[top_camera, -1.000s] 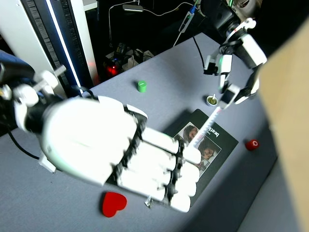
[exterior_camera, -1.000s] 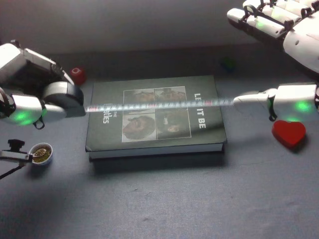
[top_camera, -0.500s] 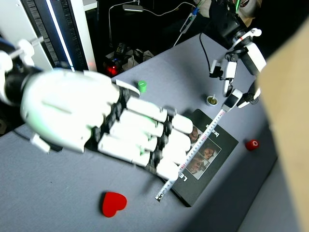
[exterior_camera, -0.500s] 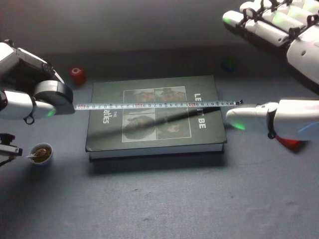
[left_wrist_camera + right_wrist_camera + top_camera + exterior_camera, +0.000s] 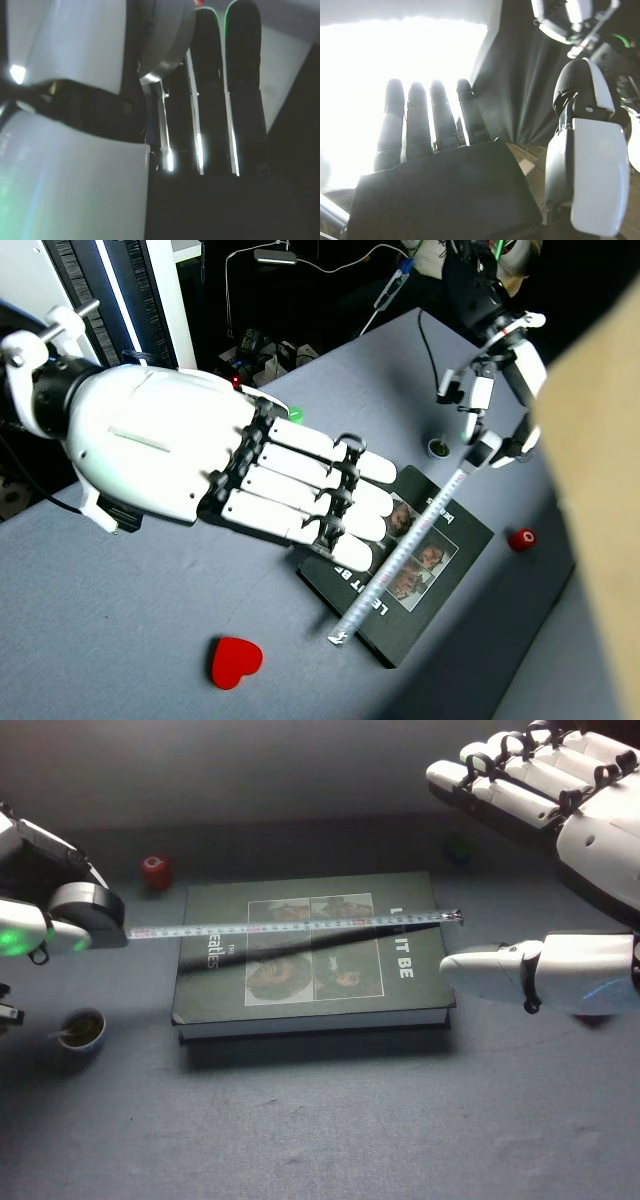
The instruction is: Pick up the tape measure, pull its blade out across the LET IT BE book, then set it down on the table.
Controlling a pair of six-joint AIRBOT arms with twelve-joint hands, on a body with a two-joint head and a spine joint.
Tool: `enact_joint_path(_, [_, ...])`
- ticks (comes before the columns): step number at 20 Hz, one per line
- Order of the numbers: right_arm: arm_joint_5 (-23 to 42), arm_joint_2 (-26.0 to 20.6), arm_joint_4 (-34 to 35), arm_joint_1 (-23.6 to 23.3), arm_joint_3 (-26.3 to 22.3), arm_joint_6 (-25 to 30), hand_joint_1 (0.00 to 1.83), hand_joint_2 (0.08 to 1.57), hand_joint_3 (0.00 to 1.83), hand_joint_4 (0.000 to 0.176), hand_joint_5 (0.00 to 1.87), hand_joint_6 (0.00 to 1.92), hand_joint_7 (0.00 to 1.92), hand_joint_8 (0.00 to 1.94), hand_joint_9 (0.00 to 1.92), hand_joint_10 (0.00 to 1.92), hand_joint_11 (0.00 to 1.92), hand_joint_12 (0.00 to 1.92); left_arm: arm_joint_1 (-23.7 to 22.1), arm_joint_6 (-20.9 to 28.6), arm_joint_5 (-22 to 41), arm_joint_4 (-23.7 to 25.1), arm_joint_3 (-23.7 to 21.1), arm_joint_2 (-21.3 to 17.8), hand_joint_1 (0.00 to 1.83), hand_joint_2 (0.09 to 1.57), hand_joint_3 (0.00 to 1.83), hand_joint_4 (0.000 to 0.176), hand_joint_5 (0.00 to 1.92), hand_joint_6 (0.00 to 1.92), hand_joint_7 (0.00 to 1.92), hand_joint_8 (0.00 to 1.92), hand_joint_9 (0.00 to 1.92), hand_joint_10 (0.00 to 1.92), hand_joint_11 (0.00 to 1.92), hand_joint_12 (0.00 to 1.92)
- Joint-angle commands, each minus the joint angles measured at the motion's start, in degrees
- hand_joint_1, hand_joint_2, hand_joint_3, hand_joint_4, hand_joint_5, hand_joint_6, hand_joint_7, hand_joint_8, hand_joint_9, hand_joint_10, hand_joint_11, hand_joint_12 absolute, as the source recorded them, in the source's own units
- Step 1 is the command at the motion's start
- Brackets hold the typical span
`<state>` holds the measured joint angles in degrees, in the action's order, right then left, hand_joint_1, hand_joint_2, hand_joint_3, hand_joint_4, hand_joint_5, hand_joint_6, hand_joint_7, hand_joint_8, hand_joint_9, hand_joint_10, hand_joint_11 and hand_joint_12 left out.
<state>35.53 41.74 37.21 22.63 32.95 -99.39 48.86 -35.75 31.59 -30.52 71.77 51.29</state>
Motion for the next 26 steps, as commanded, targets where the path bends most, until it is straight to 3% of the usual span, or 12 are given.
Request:
enact_joint_path(1, [5.56,-0.2,-2.36,-0.89,-0.18,0.36,0.19,0.99,0.0,0.049,0.0,0.0,0.0,0.0,0.0,0.0,0.0,0.29,-0.11,1.27,5.91,0.75,0.63,-0.06,1.39,1.07,0.0,0.0,1.02,0.76,1.15,0.74,0.93,1.15,0.85,0.95])
enact_joint_path(5, [5.48,-0.14,-2.64,-0.94,-0.18,0.41,0.19,0.99,0.0,0.049,0.0,0.0,0.0,0.0,0.0,0.0,0.0,0.29,3.05,5.6,5.92,1.9,2.52,1.06,1.39,1.07,0.0,0.0,1.06,0.71,1.12,0.77,0.94,1.14,0.85,0.94])
enact_joint_path(13, [5.67,-0.16,-2.67,-0.98,-0.16,0.42,0.19,0.99,0.0,0.047,0.0,0.0,0.0,0.0,0.0,0.0,0.0,0.25,4.02,5.76,5.95,1.73,7.08,3.02,1.38,1.08,0.0,0.0,1.03,0.75,1.1,0.82,0.92,1.16,0.85,0.93])
enact_joint_path(17, [5.75,-0.16,-2.68,-0.96,-0.17,0.42,0.21,0.98,0.0,0.047,0.0,0.0,0.0,0.0,0.0,0.0,0.0,0.36,4.65,5.76,5.95,1.59,7.17,3.25,1.38,1.07,0.0,0.0,1.08,0.68,1.11,0.83,0.91,1.16,0.84,0.94])
enact_joint_path(26, [5.74,-0.14,-2.72,-0.95,-0.17,0.42,0.21,0.99,0.0,0.048,0.0,0.0,0.0,0.0,0.0,0.0,0.0,0.34,4.86,5.76,6.03,1.62,7.04,3.18,1.38,1.07,0.0,0.0,1.05,0.71,1.13,0.79,0.91,1.17,0.84,0.95])
